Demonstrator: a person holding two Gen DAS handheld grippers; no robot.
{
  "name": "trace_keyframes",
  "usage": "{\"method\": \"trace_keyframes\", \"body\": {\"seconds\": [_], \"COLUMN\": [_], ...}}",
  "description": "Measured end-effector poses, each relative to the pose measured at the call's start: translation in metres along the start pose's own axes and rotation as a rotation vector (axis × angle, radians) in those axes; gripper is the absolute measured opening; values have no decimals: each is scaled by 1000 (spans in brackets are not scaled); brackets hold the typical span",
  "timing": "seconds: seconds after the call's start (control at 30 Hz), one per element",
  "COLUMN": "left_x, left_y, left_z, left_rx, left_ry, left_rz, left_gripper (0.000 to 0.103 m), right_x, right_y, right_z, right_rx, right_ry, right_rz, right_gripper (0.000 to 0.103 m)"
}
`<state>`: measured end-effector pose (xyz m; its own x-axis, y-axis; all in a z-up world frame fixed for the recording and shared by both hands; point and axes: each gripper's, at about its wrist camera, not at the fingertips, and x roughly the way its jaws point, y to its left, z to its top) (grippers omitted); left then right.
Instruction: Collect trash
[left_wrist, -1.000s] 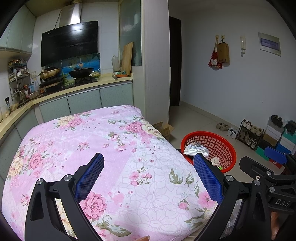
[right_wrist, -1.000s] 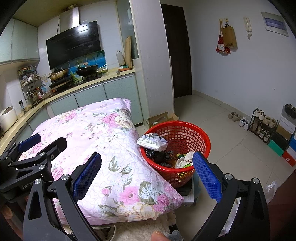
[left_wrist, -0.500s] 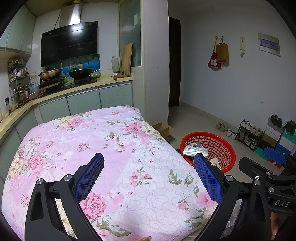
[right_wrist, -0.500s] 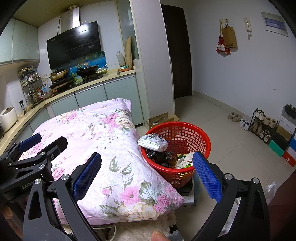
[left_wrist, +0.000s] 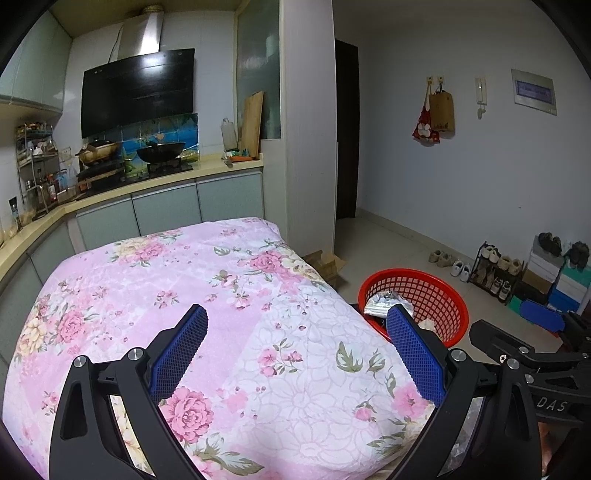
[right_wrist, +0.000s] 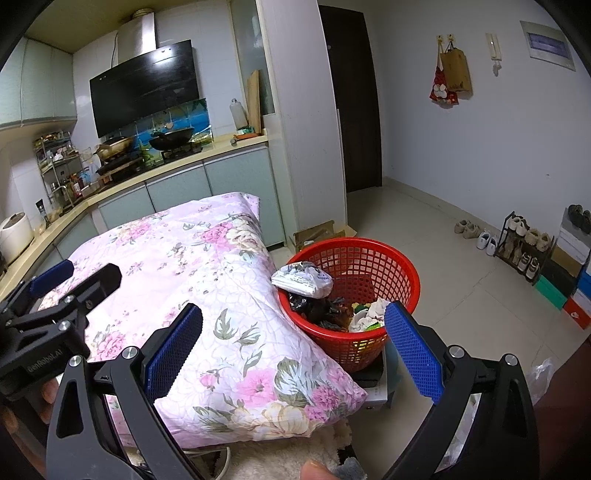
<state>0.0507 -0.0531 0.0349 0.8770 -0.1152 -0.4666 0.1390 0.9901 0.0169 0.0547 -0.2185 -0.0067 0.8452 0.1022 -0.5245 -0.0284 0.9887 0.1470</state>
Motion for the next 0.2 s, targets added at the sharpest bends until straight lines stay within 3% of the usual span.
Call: {"method": "trace_keyframes", "body": {"seconds": [0.1,0.2], "left_x": [-2,-4], "left_y": [11,31], "left_z": [1,-2], "left_rx": [-21,-49], "left_ry": [6,6], "left_rz": [-1,49], "left_gripper": [94,94], "right_x": [3,6], "right_y": [-1,2], "right_z": [-2,-6], "right_rx": [1,-2], "right_ry": [9,13], "right_rz": [3,19], "right_gripper": [96,96]}}
